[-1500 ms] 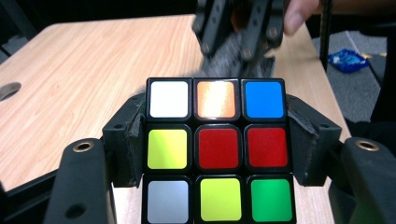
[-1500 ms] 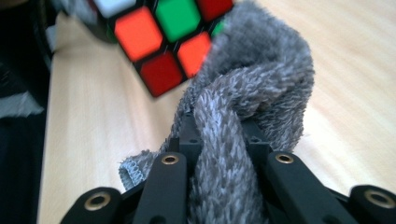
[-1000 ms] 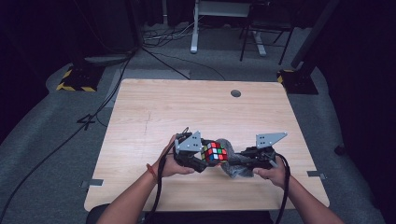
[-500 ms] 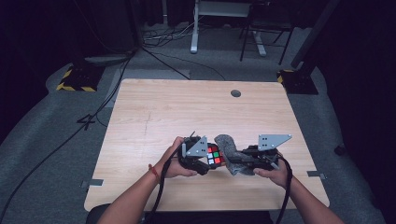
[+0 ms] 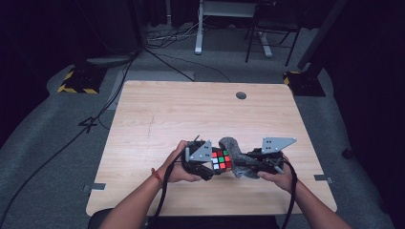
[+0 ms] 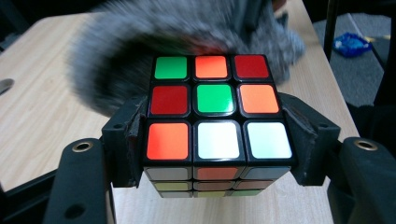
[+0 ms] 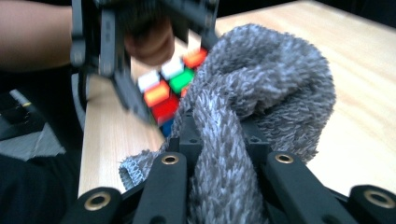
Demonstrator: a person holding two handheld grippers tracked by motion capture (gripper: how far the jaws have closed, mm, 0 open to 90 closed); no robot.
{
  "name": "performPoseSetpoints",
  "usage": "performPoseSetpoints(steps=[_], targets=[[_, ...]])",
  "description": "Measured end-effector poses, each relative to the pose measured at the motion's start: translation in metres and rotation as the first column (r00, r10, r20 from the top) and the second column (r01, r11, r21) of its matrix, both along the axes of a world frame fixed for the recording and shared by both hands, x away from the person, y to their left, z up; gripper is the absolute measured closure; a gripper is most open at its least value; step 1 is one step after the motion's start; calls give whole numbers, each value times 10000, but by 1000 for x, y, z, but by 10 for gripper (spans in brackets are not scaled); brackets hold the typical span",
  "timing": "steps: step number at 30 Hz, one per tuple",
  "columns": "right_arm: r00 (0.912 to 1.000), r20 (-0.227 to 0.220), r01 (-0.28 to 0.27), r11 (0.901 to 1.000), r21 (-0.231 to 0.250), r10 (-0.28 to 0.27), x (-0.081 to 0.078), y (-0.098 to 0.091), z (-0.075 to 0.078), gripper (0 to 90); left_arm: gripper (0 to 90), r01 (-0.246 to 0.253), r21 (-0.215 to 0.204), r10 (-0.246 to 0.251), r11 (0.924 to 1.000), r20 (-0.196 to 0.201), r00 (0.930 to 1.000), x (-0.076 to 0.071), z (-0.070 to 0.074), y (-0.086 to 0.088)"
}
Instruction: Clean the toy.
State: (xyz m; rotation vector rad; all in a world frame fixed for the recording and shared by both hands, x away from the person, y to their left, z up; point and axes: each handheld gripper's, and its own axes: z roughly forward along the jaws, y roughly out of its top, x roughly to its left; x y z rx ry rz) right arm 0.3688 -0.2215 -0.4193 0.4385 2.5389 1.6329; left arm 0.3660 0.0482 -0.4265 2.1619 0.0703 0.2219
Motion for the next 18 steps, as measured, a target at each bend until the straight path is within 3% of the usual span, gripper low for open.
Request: performPoseSetpoints(steps=[2,4,10,13,18], targets=[[9999,93,116,9999,2,-116,-1,-1,1,764,336,21,-4,-20,10000,77,10000,0,2,0],[9992,165,355,9991,-229,-352,-1,1,1,765,336,27,-310,-24,9995,96,10000,-1,7,4],[9999,-140,69,9862,-1653,-93,2,13,-14,765,336,-77,-834,102,9965,303,9995,-1,20,16],[9998,-201,-110,9779,-2089,70,3,16,-18,764,336,-404,-930,439,9948,365,9984,1,23,23],[10000,-73,-62,9746,-2240,47,3,14,-16,762,336,-920,-152,929,9956,772,9927,3,19,26]])
